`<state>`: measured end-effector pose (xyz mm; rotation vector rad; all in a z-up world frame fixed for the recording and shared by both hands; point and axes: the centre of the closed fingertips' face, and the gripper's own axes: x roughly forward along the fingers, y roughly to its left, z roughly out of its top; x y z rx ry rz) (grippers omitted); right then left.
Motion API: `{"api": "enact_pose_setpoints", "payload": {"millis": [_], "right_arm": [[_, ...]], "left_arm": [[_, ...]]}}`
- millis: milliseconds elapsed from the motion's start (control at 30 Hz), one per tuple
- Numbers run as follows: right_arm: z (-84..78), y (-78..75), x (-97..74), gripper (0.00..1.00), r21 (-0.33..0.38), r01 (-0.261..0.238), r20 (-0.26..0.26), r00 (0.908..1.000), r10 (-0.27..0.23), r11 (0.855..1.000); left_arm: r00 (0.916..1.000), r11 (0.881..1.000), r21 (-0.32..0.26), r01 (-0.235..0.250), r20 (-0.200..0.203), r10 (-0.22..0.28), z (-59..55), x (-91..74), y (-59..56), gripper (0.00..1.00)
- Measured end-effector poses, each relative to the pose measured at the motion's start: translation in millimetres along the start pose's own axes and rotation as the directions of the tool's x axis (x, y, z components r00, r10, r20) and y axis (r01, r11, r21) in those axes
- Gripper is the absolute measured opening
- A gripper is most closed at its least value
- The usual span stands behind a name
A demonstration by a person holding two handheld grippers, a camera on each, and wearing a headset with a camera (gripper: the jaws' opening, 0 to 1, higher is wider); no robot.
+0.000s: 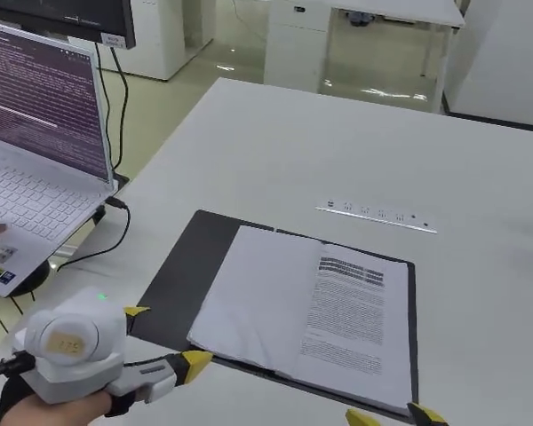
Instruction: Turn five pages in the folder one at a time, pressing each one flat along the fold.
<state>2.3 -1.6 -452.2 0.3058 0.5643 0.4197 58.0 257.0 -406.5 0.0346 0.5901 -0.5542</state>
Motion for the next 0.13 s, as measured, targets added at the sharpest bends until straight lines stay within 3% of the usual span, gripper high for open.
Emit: {"api": "enact_pose_setpoints", "payload": {"millis": [133], "right_arm": [[0.3,-2.7,-4.9,0.65,0.008,0.015,0.009,0.9998,-0.015,1.000]], "left_arm": [[1.0000,1.000,0.005,0.007,-0.003,-0.007,-1.2,2.3,-0.5,0.66]]}}
